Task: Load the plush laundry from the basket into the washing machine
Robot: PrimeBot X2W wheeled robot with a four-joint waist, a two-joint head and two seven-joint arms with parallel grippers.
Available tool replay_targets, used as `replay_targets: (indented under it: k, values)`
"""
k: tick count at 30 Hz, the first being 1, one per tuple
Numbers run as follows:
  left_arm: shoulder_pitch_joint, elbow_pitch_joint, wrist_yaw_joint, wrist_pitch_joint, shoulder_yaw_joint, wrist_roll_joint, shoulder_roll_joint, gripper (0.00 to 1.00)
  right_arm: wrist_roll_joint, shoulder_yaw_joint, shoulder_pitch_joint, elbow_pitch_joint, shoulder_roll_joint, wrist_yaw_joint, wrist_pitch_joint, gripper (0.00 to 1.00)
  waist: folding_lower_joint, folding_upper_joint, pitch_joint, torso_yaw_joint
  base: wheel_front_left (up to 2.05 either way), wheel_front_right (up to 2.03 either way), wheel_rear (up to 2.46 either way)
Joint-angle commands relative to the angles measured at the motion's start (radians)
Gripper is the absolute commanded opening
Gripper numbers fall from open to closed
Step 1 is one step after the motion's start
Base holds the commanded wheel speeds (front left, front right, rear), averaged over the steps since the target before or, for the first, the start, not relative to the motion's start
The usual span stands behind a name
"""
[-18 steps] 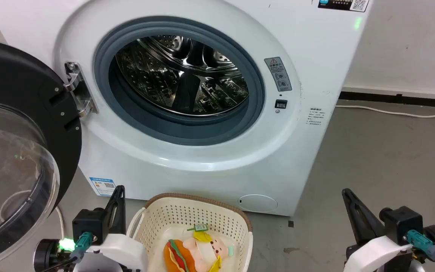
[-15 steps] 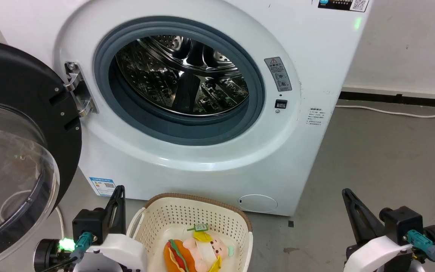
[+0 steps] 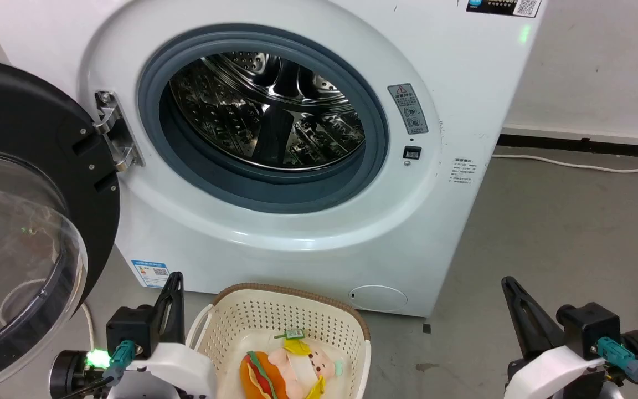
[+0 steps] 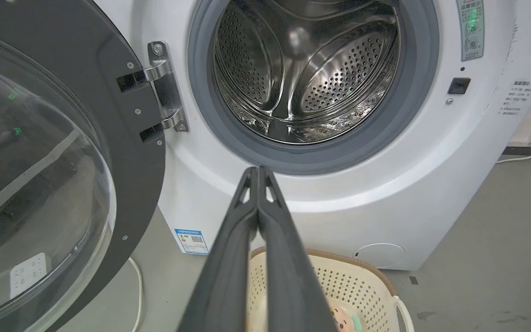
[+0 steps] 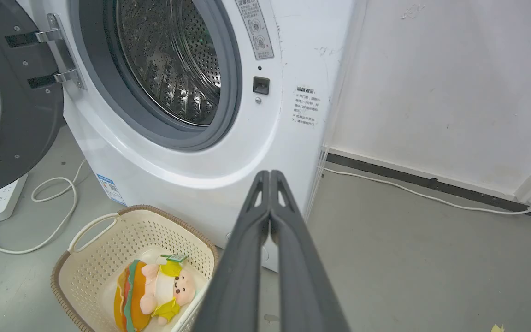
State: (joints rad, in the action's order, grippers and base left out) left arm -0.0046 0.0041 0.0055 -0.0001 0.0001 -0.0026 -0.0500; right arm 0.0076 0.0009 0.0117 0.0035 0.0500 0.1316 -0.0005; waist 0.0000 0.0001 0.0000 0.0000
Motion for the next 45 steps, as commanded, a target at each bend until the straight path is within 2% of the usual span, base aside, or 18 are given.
replay_targets:
  k: [1,20,21,34,45]
  values:
    - [0.005,-0.004,-0.005,0.000,0.000,0.003,0.000,0.00,-0.008,-0.001,-0.012,-0.004,0.000,-0.001,0.000,0.00,0.0000,-0.0001,0.000,0.000,0.00,0.00,0.00]
    - [0.005,-0.004,-0.005,0.000,0.000,0.003,0.000,0.00,-0.008,-0.001,-0.012,-0.004,0.000,-0.001,0.000,0.00,0.0000,-0.0001,0.000,0.000,0.00,0.00,0.00]
    - [0.000,0.000,0.000,0.000,0.000,0.000,0.000,1.00,0.000,0.000,0.000,0.000,0.000,0.000,0.000,1.00,0.0000,-0.0001,0.000,0.000,0.00,0.00,0.00]
    - [-0.001,-0.006,0.002,-0.019,-0.015,-0.003,0.000,1.00,0.028,-0.005,0.000,-0.006,0.000,0.000,-0.019,1.00,0.0000,-0.0001,0.009,-0.004,0.00,0.00,0.00]
    - [-0.018,0.008,-0.004,-0.040,-0.031,-0.006,-0.002,1.00,0.059,-0.014,-0.014,-0.012,0.000,0.000,-0.040,1.00,0.0000,-0.0001,0.058,-0.020,0.00,0.00,0.00]
